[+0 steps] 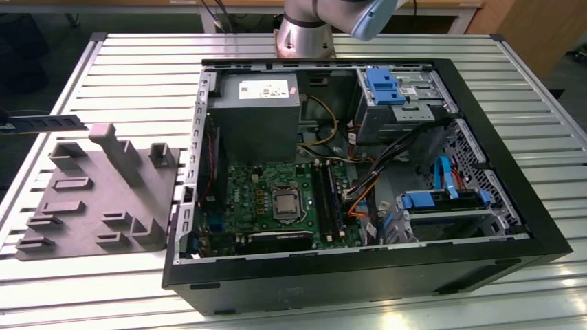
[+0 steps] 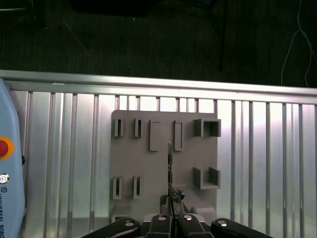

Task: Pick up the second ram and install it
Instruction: 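Pick up the second ram and move it above second insertion slot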

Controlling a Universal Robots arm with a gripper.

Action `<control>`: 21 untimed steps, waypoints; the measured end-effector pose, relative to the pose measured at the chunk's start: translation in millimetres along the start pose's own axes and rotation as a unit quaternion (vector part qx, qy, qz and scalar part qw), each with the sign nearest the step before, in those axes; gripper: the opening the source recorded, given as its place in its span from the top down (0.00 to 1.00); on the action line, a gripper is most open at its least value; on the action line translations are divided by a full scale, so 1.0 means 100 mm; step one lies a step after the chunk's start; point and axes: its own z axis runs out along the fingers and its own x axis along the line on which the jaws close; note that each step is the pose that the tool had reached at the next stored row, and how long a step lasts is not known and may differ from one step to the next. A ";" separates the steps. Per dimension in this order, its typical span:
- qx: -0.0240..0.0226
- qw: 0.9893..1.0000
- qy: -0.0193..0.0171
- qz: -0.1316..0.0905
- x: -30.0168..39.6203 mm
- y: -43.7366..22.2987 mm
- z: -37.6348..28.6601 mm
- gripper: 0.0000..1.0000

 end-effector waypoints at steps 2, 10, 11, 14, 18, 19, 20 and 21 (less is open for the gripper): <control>0.000 1.000 0.000 0.000 0.000 -0.010 0.000 0.89; 0.000 1.000 0.000 0.000 0.000 -0.058 -0.002 0.89; 0.000 1.000 0.000 0.000 -0.001 -0.065 -0.003 0.89; 0.000 1.000 0.000 0.000 -0.003 -0.087 -0.003 0.89; 0.000 1.000 0.000 0.000 -0.005 -0.115 -0.004 0.89; 0.000 1.000 0.000 0.000 -0.006 -0.121 -0.004 0.89; 0.000 1.000 0.000 0.000 -0.007 -0.129 -0.004 0.89; 0.000 1.000 0.000 0.000 -0.007 -0.136 -0.005 0.89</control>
